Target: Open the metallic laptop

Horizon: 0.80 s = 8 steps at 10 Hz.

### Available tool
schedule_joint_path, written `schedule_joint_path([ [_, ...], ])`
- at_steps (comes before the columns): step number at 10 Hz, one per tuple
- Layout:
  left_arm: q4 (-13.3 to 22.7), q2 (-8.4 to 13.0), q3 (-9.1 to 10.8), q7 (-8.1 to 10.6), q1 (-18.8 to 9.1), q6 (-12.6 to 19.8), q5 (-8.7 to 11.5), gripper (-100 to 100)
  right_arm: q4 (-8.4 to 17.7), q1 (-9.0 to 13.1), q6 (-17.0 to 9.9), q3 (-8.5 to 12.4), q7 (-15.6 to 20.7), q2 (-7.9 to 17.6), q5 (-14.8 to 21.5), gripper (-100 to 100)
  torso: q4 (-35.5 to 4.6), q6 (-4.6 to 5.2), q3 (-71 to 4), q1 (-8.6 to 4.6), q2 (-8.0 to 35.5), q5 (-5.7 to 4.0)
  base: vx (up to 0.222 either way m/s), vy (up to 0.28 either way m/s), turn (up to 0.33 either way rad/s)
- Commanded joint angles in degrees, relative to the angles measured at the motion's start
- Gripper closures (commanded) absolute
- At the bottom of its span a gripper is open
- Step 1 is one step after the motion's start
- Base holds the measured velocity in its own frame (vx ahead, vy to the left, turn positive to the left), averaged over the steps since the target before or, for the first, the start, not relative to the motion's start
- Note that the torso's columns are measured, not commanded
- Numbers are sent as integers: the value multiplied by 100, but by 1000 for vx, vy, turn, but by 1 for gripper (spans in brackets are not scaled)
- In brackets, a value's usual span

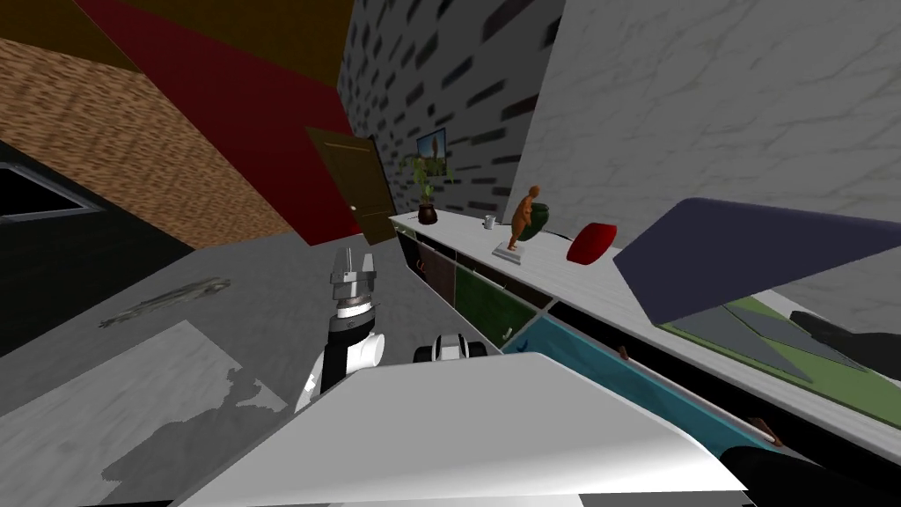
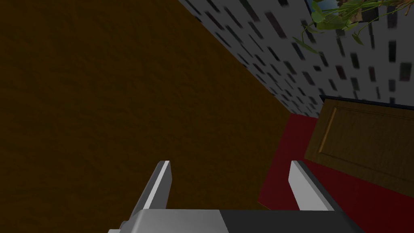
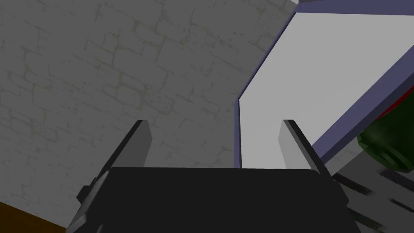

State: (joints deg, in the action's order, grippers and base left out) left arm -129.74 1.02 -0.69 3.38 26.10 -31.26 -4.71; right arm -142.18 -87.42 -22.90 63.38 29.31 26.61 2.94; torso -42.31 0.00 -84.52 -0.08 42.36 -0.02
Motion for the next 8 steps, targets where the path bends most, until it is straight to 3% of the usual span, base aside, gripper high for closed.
schedule_joint_path([
  [1, 0, 0, 0, 0, 0, 0, 0, 0, -360, -218, -212, 262, 187, 123, -50, -100, 1, -4, -3, -6, -5, -3, 171, 86, 21],
  [2, 0, 0, 0, 0, 0, 0, 0, 0, -456, -251, -237, 299, 209, 137, -58, -100, 6, -15, -11, 12, -16, 4, 119, 60, 20],
  [3, 0, 0, 1, 0, -1, 0, 0, 0, -382, -232, -231, 270, 186, 115, -55, -100, 4, -11, -9, 13, -9, 6, 44, 20, 5],
  [4, 0, 1, 1, 0, -1, 0, 0, 0, -345, -241, -455, 280, 183, 133, -78, -100, -3, -3, 6, 2, 12, 2, -44, 3, 310],
  [7, 1, 1, 0, 0, -5, 1, 0, 0, -190, -261, -1034, 300, 146, 186, -151, -100, -10, 1, 19, 4, 28, 0, -176, -8, 455],
  [8, 1, 1, 0, 0, -5, 1, 0, 0, -190, -261, -1125, 300, 146, 186, -151, -100, -4, 1, 7, 2, 10, 0, -133, -14, 180],
])
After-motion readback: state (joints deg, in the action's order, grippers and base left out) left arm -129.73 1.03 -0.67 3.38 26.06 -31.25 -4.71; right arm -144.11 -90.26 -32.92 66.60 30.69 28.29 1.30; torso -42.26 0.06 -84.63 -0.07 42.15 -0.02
